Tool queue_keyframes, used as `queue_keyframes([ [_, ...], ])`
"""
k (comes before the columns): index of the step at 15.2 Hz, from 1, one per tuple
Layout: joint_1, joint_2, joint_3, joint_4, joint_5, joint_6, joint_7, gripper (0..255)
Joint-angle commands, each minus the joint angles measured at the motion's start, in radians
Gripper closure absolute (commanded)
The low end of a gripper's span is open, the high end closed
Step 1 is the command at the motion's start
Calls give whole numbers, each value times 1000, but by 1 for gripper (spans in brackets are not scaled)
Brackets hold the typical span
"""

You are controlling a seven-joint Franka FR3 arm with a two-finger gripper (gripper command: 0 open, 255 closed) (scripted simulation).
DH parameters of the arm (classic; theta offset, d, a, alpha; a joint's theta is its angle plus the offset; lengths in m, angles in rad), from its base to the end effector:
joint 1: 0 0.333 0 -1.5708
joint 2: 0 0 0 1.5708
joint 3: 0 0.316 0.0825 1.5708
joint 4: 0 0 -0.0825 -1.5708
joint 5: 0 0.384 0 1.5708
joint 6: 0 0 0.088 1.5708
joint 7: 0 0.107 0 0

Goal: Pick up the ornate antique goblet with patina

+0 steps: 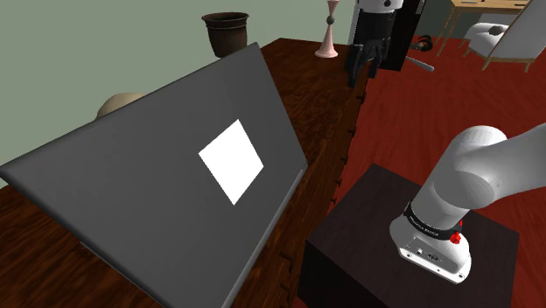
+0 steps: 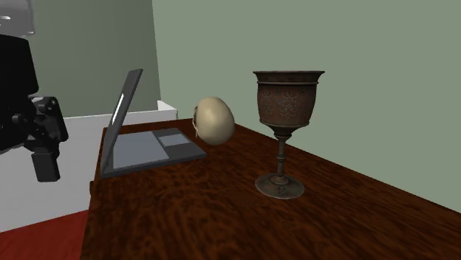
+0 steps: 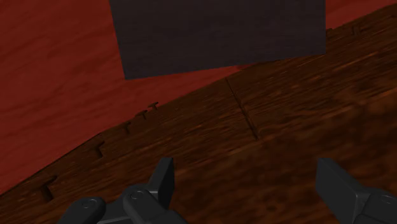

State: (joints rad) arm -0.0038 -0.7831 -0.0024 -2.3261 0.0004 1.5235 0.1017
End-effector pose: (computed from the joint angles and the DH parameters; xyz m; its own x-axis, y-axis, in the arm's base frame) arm 0.3030 -0.0021 0.5996 0.9941 -0.1069 -0.0196 -0.1070 -0.9943 -0.0001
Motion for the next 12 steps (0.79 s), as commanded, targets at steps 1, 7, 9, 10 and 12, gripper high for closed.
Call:
queue_keyframes([
  [1,0,0,0,0,0,0,0,0],
  [7,37,96,-14,-44,13,285,-78,0],
  [9,51,136,-19,-48,20,377,-105,0],
  [10,58,158,-21,-47,24,422,-118,0],
  [12,74,203,-26,-42,34,511,-147,0],
])
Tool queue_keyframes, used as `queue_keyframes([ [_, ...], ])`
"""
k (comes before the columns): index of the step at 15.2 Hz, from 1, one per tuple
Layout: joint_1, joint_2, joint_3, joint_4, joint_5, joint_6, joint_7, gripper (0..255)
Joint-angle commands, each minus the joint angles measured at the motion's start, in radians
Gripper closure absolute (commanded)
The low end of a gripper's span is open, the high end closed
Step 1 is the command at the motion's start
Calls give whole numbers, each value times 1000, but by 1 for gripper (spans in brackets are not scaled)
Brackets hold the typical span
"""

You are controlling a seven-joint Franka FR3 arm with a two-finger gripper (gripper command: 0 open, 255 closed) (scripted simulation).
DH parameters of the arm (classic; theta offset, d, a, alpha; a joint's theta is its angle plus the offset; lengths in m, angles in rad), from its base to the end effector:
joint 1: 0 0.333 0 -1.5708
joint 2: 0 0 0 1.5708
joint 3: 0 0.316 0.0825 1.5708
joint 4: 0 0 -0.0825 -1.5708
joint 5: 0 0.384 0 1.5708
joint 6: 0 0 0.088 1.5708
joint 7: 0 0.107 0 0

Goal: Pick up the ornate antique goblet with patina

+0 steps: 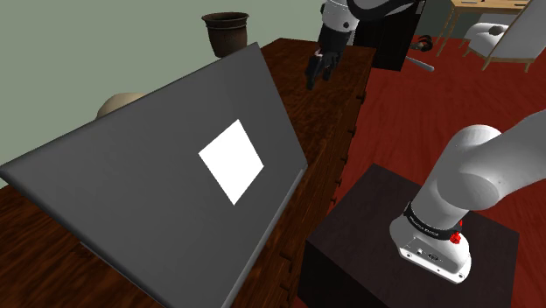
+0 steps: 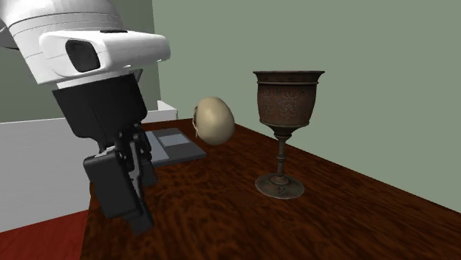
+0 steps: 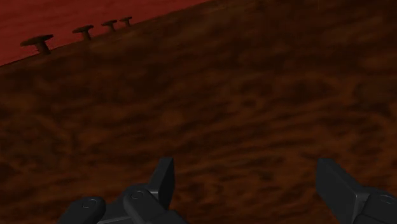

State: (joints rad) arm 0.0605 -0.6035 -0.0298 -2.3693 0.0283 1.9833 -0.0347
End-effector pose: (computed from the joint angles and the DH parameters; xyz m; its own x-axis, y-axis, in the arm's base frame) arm 0.3902 0.0120 0.5610 0.9747 0.0548 0.2166 0.0643 -0.9972 -0.0372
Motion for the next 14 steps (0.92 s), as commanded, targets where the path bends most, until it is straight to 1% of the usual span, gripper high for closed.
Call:
queue_keyframes([
  [1,17,47,-1,5,12,94,-25,0],
  [8,80,224,-18,74,68,368,-142,0],
  [14,144,382,-36,180,150,556,-271,0],
])
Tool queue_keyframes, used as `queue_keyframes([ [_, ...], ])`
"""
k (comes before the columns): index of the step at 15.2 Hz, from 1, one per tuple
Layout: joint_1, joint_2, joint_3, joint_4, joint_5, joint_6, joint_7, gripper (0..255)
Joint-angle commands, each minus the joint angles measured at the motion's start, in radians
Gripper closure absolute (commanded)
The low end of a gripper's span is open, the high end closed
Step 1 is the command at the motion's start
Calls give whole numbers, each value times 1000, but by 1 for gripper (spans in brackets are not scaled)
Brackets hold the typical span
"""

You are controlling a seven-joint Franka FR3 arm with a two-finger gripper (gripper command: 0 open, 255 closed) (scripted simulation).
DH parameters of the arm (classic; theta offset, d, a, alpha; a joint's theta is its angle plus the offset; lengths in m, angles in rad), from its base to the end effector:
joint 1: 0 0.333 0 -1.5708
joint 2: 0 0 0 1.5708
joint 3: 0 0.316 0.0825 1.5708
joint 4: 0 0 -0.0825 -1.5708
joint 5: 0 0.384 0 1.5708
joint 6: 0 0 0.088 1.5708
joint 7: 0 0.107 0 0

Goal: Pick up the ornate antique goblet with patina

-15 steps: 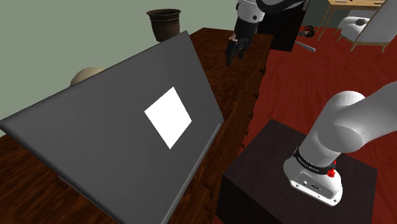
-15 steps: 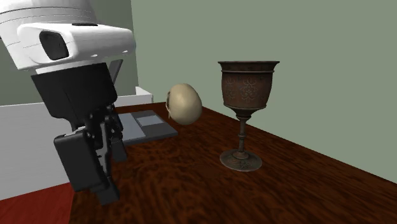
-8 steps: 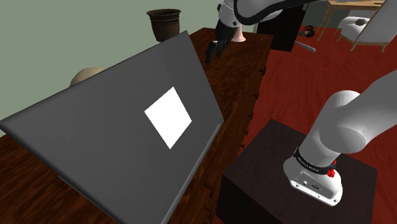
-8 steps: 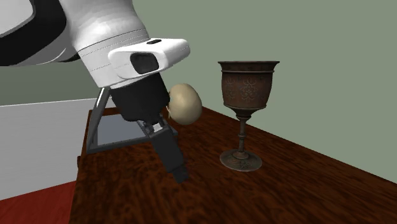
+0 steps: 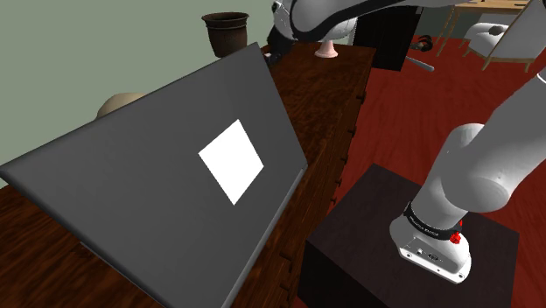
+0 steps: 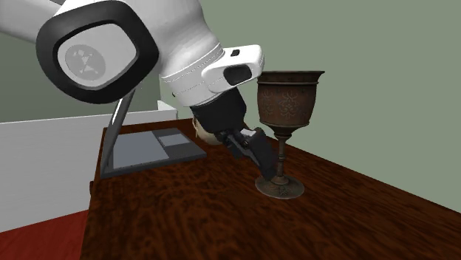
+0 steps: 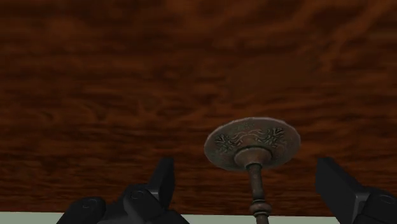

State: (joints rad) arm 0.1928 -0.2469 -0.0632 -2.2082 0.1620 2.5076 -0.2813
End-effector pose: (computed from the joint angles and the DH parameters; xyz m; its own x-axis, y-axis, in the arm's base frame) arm 0.5162 0.0638 0.5436 0.8086 0.2491 0.5330 0.3046 -0.9523 -0.0171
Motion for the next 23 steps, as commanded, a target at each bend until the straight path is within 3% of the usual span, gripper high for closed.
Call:
queue_keyframes([
  [1,22,51,-5,41,35,58,-50,0],
  [6,71,179,-11,165,145,170,-192,0],
  [16,80,210,-9,100,206,263,-253,0],
  [17,79,210,-10,101,206,262,-252,255],
  [23,80,213,-9,105,205,262,-251,255],
])
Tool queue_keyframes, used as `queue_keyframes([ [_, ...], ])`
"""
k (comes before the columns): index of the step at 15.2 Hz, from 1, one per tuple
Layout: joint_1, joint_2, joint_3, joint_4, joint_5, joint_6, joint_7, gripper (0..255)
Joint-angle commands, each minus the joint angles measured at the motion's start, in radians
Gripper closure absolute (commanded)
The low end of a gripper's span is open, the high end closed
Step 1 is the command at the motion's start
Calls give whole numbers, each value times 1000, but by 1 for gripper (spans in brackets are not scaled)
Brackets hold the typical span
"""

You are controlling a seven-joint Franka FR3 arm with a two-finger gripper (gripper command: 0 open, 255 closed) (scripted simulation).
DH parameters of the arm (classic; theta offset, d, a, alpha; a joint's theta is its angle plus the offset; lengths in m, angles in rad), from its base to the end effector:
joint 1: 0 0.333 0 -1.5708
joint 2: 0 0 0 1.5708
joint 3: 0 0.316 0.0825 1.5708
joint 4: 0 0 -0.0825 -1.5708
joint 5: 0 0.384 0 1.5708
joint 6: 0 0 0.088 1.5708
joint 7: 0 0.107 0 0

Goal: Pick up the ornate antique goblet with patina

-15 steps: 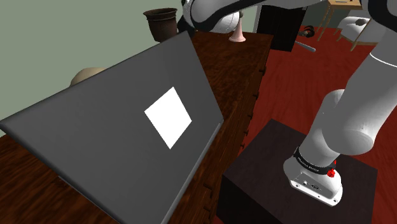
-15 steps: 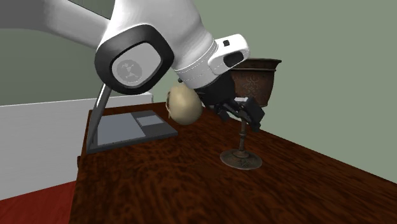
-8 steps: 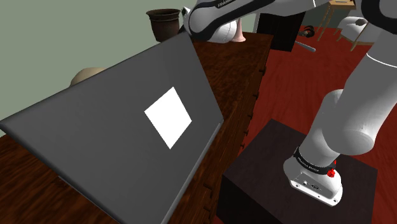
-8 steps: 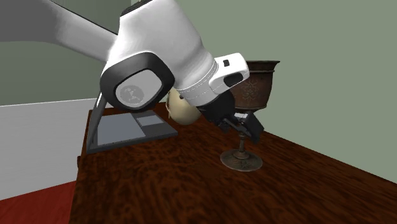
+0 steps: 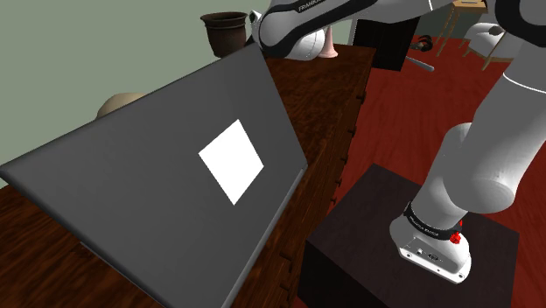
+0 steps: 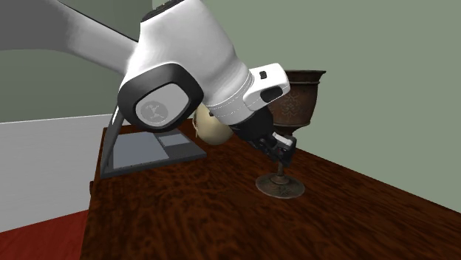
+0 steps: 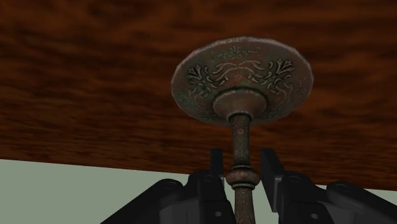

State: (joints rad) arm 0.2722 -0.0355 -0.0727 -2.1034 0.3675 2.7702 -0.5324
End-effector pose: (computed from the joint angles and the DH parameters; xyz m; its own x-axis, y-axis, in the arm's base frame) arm 0.5746 0.0999 0.5137 0.6685 0.3224 0.6702 0.4134 -0.9102 0.0255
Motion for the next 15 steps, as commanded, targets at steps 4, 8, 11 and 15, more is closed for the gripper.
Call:
queue_keyframes([
  [4,-1,-6,0,3,-8,-11,8,255],
  [8,-6,-23,-1,36,-42,-60,40,255],
  [11,-10,-33,0,64,-63,-97,61,255],
  [15,-14,-44,0,105,-87,-147,86,255],
])
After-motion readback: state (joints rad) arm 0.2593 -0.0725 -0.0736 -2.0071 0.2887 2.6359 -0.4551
